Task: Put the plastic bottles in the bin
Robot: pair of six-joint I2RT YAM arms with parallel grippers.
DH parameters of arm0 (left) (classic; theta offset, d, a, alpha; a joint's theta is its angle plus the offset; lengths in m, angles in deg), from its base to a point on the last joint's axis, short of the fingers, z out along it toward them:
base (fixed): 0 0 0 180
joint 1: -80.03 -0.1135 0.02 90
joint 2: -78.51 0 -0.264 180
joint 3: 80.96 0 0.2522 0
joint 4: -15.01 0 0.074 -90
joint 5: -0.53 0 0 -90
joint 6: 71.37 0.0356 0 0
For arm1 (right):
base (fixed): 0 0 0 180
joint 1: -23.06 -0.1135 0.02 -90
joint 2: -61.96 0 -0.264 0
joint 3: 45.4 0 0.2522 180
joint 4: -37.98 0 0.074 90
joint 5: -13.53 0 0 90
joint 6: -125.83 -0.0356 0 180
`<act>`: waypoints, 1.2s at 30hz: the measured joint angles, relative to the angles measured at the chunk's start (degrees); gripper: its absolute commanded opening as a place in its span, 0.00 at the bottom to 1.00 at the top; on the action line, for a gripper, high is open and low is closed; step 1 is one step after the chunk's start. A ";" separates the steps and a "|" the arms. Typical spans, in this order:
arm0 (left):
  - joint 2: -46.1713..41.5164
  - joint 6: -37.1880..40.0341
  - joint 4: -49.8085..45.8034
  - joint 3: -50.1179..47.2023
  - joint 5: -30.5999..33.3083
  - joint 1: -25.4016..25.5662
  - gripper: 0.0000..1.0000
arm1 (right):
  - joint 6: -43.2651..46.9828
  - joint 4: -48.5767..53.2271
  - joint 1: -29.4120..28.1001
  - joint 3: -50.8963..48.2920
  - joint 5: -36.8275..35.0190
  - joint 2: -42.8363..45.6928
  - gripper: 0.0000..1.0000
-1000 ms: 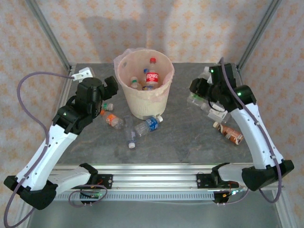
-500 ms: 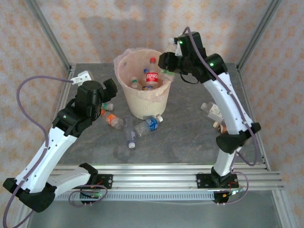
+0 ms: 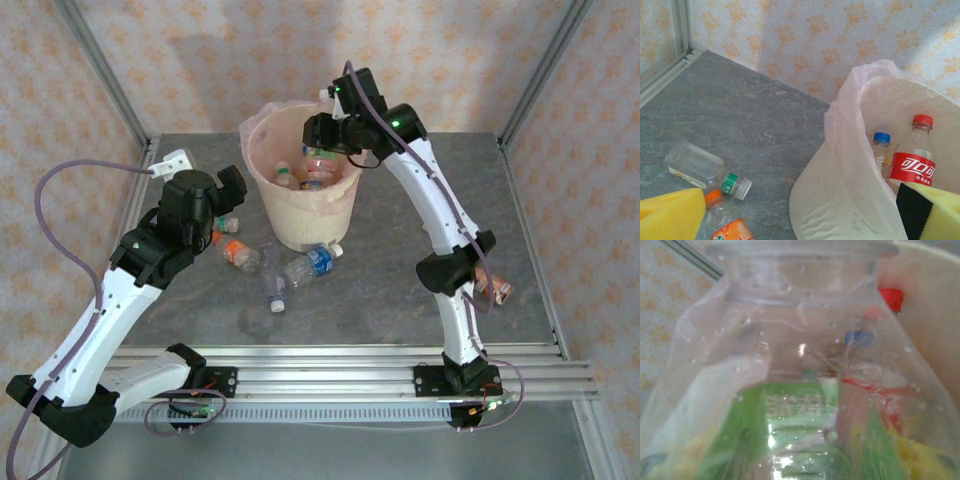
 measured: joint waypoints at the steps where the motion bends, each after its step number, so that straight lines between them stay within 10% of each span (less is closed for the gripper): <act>1: 0.00 0.00 -0.02 0.00 0.00 0.00 1.00 | 0.00 0.20 -0.13 0.00 0.00 -0.35 0.34; 16: 0.04 -0.02 0.00 0.00 0.00 0.00 1.00 | 1.42 3.34 -1.05 0.81 -0.76 -4.92 0.73; 36: 0.17 -0.66 -0.02 0.00 0.00 -0.37 1.00 | 6.40 7.13 -1.09 3.26 -10.78 1.60 0.99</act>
